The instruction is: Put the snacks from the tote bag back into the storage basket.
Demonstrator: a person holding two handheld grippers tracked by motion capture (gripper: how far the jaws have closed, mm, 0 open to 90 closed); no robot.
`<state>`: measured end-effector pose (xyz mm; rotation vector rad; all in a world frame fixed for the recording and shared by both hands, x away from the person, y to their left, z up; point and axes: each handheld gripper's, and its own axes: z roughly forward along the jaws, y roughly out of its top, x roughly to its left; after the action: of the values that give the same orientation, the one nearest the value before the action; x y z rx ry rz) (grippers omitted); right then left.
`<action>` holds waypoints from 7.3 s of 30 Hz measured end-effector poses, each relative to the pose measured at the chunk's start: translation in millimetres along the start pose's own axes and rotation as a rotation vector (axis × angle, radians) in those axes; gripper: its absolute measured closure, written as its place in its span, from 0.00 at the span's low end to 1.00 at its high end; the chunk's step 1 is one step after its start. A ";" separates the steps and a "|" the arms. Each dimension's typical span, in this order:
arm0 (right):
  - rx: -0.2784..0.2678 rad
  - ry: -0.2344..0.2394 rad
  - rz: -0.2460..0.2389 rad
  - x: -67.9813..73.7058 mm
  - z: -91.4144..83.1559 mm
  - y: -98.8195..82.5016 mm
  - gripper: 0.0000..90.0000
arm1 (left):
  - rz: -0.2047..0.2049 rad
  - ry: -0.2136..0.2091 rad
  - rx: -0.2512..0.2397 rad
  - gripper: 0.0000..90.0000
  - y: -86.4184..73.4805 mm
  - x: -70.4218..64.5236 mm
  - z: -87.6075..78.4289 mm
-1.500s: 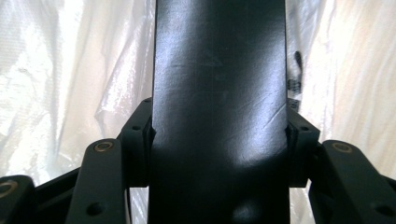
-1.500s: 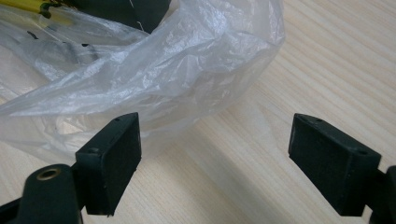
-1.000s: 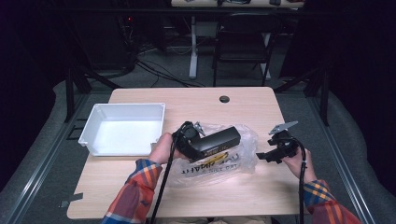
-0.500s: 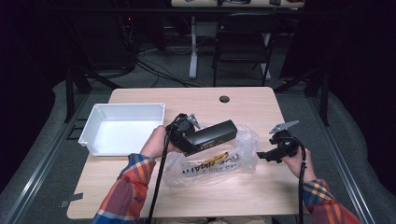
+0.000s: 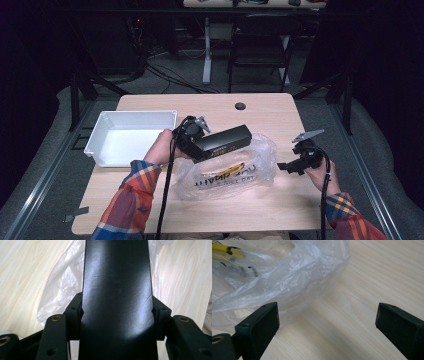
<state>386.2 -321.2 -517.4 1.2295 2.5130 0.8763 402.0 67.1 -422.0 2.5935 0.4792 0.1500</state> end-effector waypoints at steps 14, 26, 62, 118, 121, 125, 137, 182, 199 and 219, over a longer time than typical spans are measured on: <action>0.017 0.011 0.012 -2.8 -0.4 -6.4 0.05 | 0.003 -0.003 -0.021 0.48 -5.6 11.4 -22.3; 0.024 -0.008 0.017 -4.5 -1.3 -10.3 0.06 | -0.010 0.020 -0.047 0.48 -19.3 23.4 -45.6; 0.038 -0.030 0.019 -3.5 -2.7 -12.1 0.07 | -0.104 0.096 -0.083 0.48 -89.3 61.5 -95.7; 0.042 -0.053 0.026 -4.8 -9.7 -18.8 0.08 | -0.282 0.166 -0.089 0.48 -226.8 123.9 -68.2; 0.043 -0.057 0.028 -4.9 -9.8 -18.8 0.08 | -0.272 0.159 -0.093 0.48 -228.4 124.3 -61.1; 0.049 -0.059 0.026 -5.8 -10.3 -19.1 0.08 | -0.266 0.152 -0.082 0.48 -229.7 125.7 -50.3; 0.051 -0.059 0.032 -5.1 -9.0 -19.0 0.08 | -0.232 0.120 -0.088 0.48 -233.3 133.3 -25.0; 0.050 -0.065 0.026 -2.6 -9.9 -19.7 0.08 | -0.526 0.201 -0.051 0.18 -197.5 151.8 -25.4; 0.063 -0.067 0.024 -2.7 -7.0 -19.8 0.09 | -0.690 0.388 -0.162 0.85 -165.7 161.5 1.8; 0.064 -0.064 0.022 -3.6 -7.3 -20.3 0.09 | -0.687 0.339 -0.074 0.97 -146.4 160.9 35.1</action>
<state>372.2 -336.7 -523.8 1.2856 2.5000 0.7542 513.7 228.9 -521.5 2.1883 1.4150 0.3583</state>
